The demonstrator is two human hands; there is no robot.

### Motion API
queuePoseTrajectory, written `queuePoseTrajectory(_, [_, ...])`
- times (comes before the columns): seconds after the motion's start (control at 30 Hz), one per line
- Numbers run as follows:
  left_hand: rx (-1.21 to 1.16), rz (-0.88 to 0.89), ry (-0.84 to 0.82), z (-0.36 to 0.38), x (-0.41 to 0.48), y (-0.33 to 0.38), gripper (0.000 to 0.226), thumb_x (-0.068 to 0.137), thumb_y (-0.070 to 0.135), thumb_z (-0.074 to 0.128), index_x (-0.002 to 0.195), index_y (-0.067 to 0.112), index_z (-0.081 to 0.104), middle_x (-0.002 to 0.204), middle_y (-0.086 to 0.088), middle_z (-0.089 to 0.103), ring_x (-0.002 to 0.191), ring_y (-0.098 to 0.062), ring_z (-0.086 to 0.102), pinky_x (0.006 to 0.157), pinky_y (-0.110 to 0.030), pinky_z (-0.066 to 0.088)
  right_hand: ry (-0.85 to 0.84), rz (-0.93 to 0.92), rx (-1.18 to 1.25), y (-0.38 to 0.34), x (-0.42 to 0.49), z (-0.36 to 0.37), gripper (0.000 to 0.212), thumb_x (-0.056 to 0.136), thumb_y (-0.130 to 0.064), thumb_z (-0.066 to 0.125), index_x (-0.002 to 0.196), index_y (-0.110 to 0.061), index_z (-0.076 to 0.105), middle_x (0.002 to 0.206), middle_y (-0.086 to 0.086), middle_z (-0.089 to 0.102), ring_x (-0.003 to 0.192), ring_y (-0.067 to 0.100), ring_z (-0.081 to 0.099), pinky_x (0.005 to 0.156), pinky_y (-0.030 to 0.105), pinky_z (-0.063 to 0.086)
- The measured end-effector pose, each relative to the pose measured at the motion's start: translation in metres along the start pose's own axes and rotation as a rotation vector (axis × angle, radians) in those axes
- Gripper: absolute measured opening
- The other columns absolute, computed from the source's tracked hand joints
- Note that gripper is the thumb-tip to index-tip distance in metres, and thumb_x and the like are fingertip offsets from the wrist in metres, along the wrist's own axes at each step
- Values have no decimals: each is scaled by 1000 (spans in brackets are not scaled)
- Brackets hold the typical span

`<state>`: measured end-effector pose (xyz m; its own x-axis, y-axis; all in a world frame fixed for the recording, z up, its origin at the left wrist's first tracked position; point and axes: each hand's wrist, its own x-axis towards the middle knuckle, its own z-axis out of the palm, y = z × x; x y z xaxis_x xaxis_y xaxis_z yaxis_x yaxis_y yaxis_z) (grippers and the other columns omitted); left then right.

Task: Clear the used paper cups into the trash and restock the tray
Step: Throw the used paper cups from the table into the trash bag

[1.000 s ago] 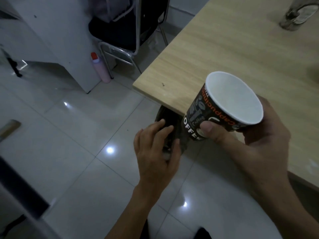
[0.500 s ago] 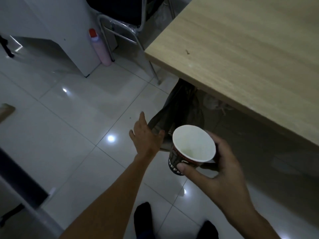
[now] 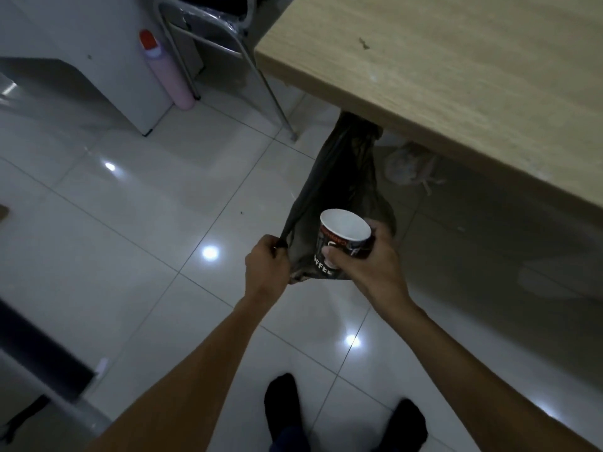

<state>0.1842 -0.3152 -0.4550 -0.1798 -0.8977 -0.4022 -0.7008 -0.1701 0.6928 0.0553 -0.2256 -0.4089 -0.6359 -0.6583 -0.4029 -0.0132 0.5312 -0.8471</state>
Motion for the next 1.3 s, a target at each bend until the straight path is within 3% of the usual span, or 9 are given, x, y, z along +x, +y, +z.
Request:
queuePoseTrajectory(0.13, [-71,-16,3,-3,-12,-4,18,93,6,43,98,7,60,80,-3,61,64,-6,53,45,-9,40,15,-12,-81,3,22,16,78,65,-36,83,131,-20,44,125,1,58,113,21,56,96,42,49])
queuePoseTrajectory(0.27, [-115,-5,44,-9,-26,-3,16,97,8,41,93,6,57,71,-4,58,53,-6,48,41,-11,34,0,65,-405,3,35,14,97,69,-50,77,143,-16,25,138,11,48,122,31,50,94,39,44])
queuePoseTrajectory(0.5, [-68,7,74,-16,-36,-1,14,96,11,45,94,10,58,64,0,57,52,-10,49,48,-21,39,-55,102,-604,9,20,-7,85,80,-40,69,146,-21,19,145,11,41,123,33,49,90,37,44])
queuePoseTrajectory(0.73, [46,22,90,-23,-45,8,13,96,19,47,97,12,58,74,5,59,68,-16,56,61,-28,41,-49,-3,-438,-4,-13,-29,70,79,-37,71,137,-28,33,135,2,50,109,25,59,88,38,50])
queuePoseTrajectory(0.9, [92,14,177,-32,-70,29,20,95,29,52,110,15,52,91,0,61,75,-16,56,61,-27,34,-51,-149,-253,-31,-64,-66,63,76,-32,75,131,-29,42,127,-8,52,100,9,58,83,34,52])
queuePoseTrajectory(1.03, [-5,166,200,-36,-116,65,15,94,27,56,107,23,48,88,2,61,71,-10,57,56,-25,42,-123,-140,-21,-58,-116,-114,54,74,-28,78,112,-45,44,115,-19,53,96,-6,54,75,9,44])
queuePoseTrajectory(1.1, [-48,250,179,-39,-148,87,12,93,25,58,102,26,50,86,6,60,73,-8,58,60,-31,49,-112,-136,33,-74,-145,-143,53,73,-28,78,107,-47,43,110,-21,53,97,-3,55,75,9,45])
queuePoseTrajectory(1.2, [-131,357,145,-42,-191,128,19,91,20,62,98,33,51,85,11,59,75,-3,56,61,-18,47,-44,-152,86,-92,-179,-186,52,73,-28,78,109,-45,45,107,-19,56,96,0,56,77,15,48])
queuePoseTrajectory(1.3, [-168,470,97,-37,-225,173,20,90,18,64,105,25,52,82,5,59,73,-7,57,61,-15,46,32,-167,118,-104,-199,-228,49,74,-29,77,110,-42,47,105,-17,58,96,0,57,77,18,49])
